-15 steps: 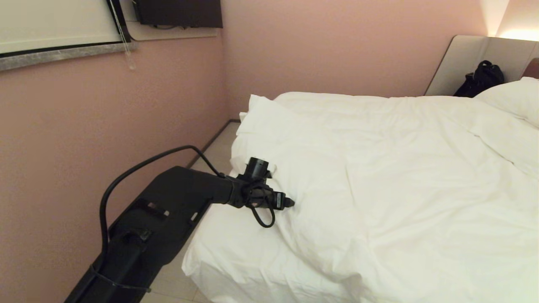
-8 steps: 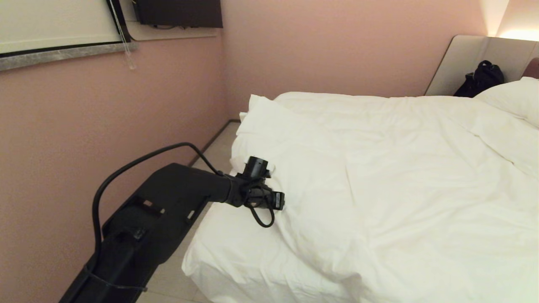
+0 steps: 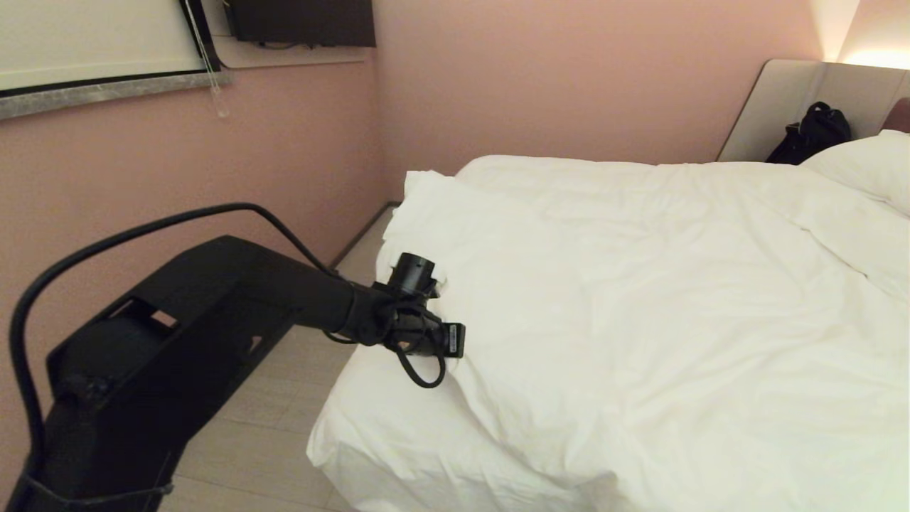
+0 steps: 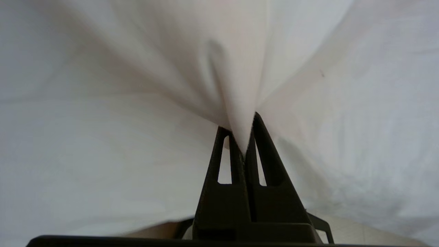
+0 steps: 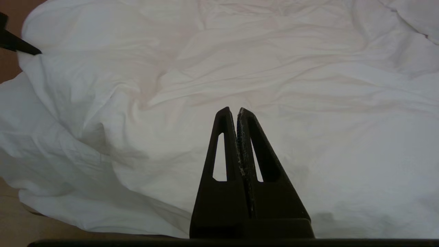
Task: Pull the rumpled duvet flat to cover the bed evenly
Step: Flatten the corners of the folded blanket
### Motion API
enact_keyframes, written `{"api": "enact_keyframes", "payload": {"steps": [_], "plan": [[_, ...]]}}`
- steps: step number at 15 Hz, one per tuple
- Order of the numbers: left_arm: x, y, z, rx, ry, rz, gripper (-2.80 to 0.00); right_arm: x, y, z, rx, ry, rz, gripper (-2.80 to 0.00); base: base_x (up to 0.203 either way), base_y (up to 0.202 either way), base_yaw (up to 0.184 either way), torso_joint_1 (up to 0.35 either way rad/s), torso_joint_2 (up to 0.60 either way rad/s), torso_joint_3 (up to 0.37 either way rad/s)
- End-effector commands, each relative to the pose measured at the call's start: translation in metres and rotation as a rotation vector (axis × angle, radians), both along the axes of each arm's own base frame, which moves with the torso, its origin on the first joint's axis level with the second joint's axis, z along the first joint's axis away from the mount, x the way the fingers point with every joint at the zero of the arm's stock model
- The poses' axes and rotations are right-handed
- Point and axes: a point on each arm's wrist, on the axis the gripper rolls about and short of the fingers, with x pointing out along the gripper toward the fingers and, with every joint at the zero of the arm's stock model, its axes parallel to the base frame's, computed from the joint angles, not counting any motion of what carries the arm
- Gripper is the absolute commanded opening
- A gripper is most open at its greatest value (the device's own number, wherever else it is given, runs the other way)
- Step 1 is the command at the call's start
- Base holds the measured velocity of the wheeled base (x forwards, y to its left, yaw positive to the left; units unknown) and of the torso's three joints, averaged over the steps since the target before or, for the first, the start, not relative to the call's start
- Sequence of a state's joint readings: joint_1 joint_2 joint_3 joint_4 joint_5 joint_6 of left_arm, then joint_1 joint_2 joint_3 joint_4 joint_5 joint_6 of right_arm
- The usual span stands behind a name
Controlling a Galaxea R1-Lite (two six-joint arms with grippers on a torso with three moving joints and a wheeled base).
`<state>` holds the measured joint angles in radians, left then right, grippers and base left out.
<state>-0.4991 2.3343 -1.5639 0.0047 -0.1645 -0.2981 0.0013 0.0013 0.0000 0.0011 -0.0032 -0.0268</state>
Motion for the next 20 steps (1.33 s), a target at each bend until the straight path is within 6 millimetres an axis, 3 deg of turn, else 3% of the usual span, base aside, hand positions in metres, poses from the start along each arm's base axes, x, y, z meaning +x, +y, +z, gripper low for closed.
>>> {"api": "enact_keyframes", "payload": {"steps": [1, 5, 8, 19, 20], "plan": [[-0.019, 0.005, 0.036, -0.029, -0.045, -0.009, -2.8, 0.0, 0.0, 0.0, -0.001, 0.001, 0.0, -2.8, 0.0, 0.0, 0.0, 0.0, 0.0, 0.0], [-0.053, -0.011, 0.072, -0.068, -0.086, -0.063, -2.8, 0.0, 0.0, 0.0, -0.001, 0.001, 0.0, -2.8, 0.0, 0.0, 0.0, 0.0, 0.0, 0.0], [-0.07, -0.02, 0.077, -0.054, -0.08, -0.086, -2.8, 0.0, 0.0, 0.0, -0.001, -0.001, 0.0, -2.8, 0.0, 0.0, 0.0, 0.0, 0.0, 0.0], [-0.052, -0.03, 0.032, 0.022, -0.029, -0.056, -2.8, 0.0, 0.0, 0.0, -0.001, -0.001, 0.0, -2.8, 0.0, 0.0, 0.0, 0.0, 0.0, 0.0], [-0.051, -0.031, 0.03, 0.025, -0.025, -0.056, -2.56, 0.0, 0.0, 0.0, -0.001, 0.0, 0.0, -2.8, 0.0, 0.0, 0.0, 0.0, 0.0, 0.0]]}}
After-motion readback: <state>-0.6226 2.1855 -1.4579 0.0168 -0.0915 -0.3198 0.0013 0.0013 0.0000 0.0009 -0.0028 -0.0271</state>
